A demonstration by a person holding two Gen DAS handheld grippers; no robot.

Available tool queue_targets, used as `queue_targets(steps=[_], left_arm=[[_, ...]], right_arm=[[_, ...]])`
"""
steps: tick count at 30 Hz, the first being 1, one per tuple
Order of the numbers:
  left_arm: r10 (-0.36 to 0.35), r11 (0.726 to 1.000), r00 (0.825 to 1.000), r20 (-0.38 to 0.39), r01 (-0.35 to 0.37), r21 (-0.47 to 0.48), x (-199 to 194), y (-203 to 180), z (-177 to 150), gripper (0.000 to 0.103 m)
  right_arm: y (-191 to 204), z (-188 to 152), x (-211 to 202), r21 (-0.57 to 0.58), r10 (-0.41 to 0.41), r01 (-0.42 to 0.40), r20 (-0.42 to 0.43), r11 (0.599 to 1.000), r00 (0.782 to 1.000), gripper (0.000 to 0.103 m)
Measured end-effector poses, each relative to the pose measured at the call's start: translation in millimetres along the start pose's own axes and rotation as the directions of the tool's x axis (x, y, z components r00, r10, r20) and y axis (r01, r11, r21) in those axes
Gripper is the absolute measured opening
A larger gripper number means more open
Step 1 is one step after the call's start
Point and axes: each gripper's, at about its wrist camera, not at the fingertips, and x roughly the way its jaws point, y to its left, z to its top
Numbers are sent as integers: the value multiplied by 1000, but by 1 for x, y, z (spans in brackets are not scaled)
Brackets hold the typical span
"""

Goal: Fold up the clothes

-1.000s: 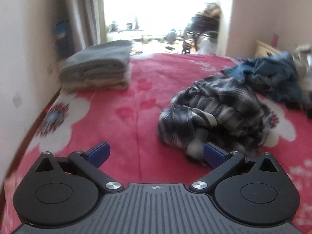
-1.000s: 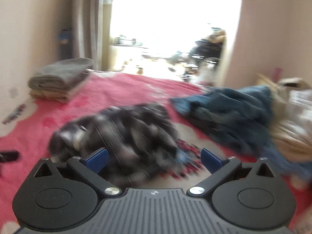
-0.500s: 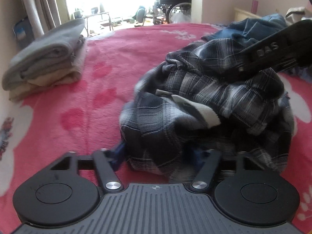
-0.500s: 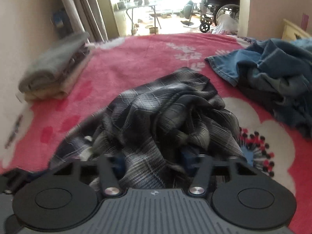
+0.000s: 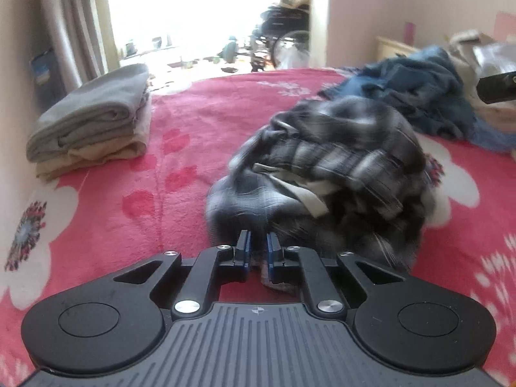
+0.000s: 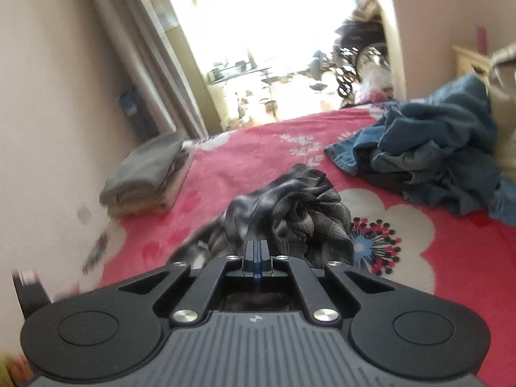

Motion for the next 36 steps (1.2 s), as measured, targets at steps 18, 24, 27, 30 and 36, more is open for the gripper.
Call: queue_targets(steps=[18, 24, 27, 30, 36], left_arm=[[3, 999, 1000, 18, -4, 40, 5, -7, -14, 27], [-37, 999, 996, 77, 37, 8, -15, -9, -3, 28], [-72, 997, 990, 121, 72, 3, -35, -14, 5, 32], [-125, 992, 980, 156, 126, 0, -57, -22, 12, 33], [-286, 958, 936, 206, 283, 46, -103, -43, 19, 41]], right_arm=[[39, -46, 91, -286, -265, 264, 38, 921, 964, 22], [28, -28, 21, -190, -236, 277, 212, 942, 948, 15], [29, -17, -21, -157, -188, 237, 274, 959, 943, 15], [30, -12, -65, -126, -131, 179, 316, 976, 939, 15], [40, -17, -150, -119, -13, 58, 351, 991, 936, 15]])
